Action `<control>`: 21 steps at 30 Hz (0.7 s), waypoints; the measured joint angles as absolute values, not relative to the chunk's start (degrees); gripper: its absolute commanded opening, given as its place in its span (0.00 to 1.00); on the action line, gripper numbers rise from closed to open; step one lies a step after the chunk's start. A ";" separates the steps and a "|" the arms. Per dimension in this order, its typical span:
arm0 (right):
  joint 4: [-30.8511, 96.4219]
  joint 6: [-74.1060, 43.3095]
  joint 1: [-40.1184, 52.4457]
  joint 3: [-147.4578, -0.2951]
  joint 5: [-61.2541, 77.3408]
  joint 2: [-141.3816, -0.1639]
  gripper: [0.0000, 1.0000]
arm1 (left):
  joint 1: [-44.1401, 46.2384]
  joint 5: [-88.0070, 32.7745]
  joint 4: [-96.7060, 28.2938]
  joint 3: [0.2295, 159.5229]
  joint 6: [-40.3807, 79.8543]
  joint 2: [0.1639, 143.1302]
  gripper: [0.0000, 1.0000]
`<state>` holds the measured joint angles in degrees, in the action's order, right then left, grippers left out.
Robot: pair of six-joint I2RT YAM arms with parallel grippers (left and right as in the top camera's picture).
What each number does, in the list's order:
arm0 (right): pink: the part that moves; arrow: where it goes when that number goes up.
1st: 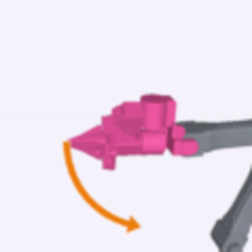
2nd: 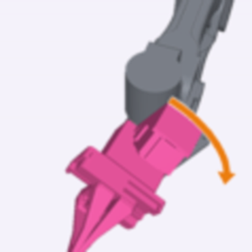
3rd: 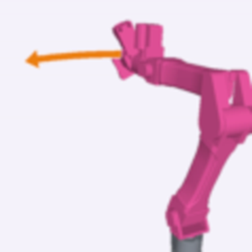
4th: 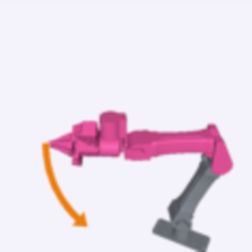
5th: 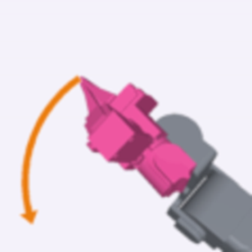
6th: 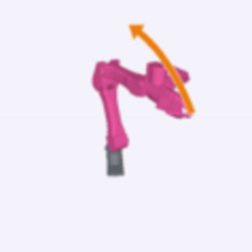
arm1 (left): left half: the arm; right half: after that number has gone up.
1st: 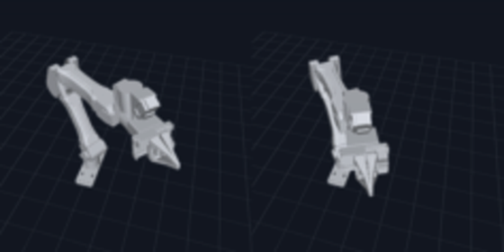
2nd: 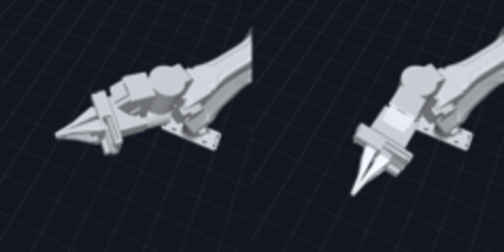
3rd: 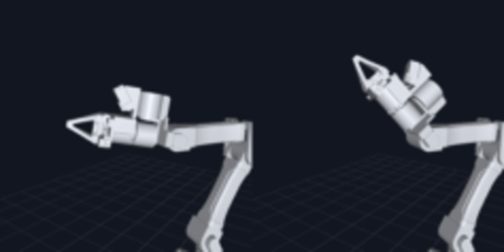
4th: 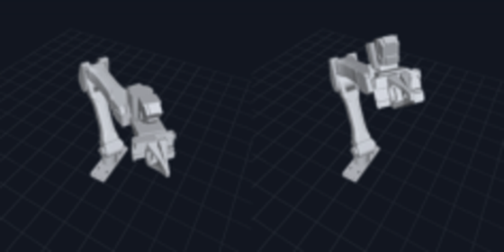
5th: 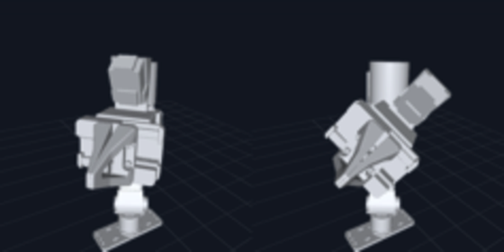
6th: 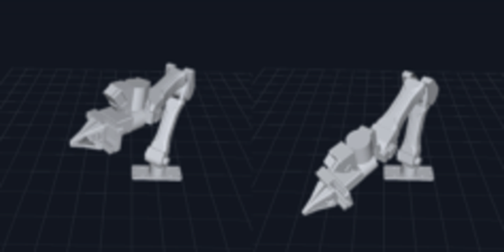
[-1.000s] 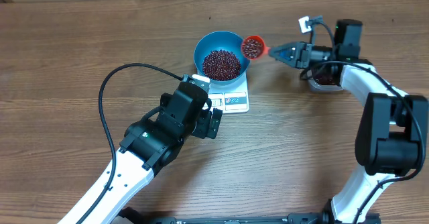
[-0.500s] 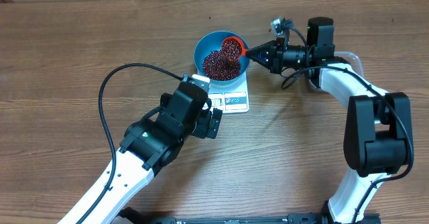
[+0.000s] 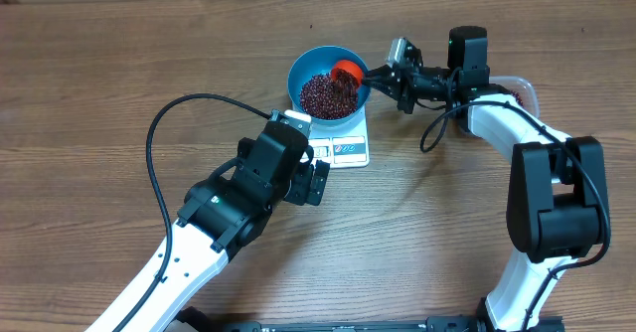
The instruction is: Scoop item into bowl and weigh 150g on scale
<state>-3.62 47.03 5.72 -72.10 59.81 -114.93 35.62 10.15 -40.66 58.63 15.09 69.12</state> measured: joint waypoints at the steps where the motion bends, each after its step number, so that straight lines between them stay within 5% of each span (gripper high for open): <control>1: -3.60 49.47 5.74 -72.10 59.72 -114.93 0.08 | 35.62 10.15 -40.66 58.63 15.09 69.12 0.99; 21: -6.87 57.08 5.72 -72.10 64.23 -114.93 0.04 | 35.62 10.15 -40.66 58.63 15.09 69.12 1.00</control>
